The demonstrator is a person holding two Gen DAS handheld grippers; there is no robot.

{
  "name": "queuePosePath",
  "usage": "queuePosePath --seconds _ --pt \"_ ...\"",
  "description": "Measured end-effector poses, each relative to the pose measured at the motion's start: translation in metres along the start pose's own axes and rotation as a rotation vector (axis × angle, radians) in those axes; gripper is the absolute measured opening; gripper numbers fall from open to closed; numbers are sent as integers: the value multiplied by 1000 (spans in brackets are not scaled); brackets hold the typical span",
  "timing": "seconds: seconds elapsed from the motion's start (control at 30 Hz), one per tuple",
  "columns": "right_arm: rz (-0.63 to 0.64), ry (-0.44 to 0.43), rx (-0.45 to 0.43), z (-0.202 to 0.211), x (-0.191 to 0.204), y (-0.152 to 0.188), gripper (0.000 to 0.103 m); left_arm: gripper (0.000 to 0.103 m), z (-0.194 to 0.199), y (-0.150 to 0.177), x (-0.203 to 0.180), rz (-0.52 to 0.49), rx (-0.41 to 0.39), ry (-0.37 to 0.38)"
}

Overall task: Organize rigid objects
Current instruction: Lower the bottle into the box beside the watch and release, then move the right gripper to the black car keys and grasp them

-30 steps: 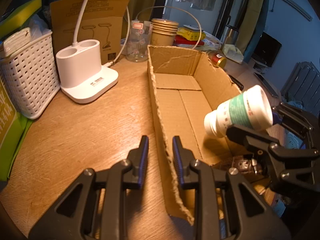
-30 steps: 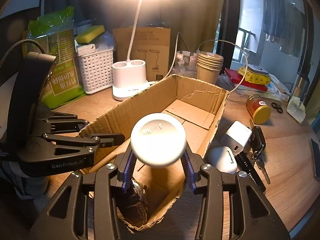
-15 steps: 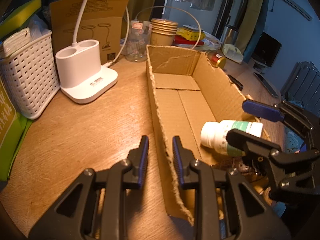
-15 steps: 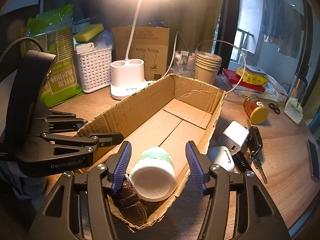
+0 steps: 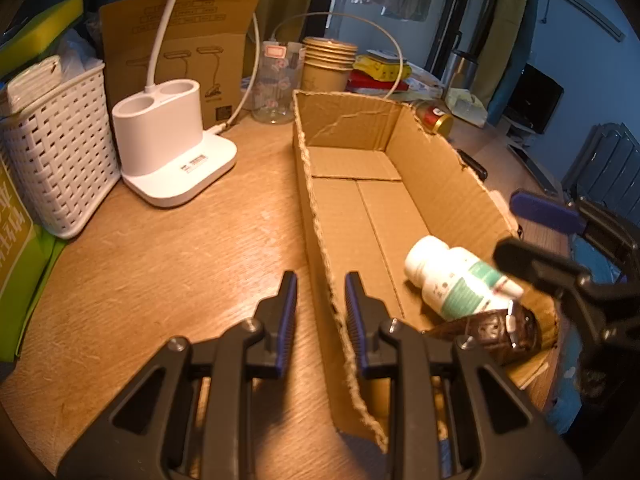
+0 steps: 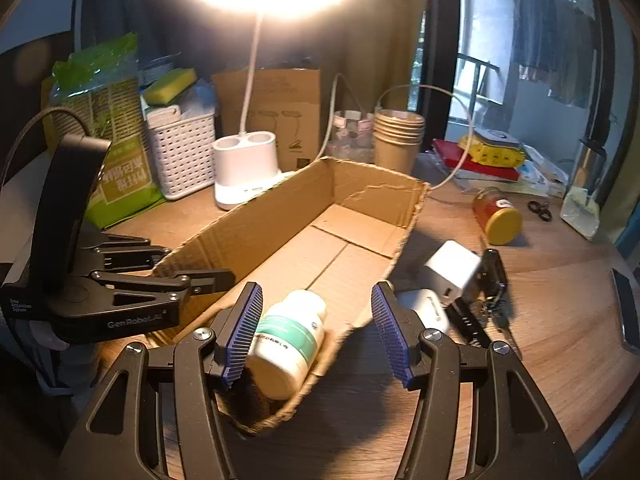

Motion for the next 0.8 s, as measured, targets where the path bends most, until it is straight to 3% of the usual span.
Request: queuePosePath --seconds 0.53,0.8 --pt "-107 75 -55 21 -51 -6 60 26 -1 0 1 2 4 2" --pt "-150 189 -50 11 -83 -1 60 26 -2 0 0 1 3 2"
Point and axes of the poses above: each gripper's, at about its wrist camera, not at the fingertips, and z roughly against the way its jaws point, x to its left, y to its underside, the point moved 2 cm from there along -z, roughly the way its jaws point, and after that the axes turned 14 degrees about -z, right-handed, at the moved point
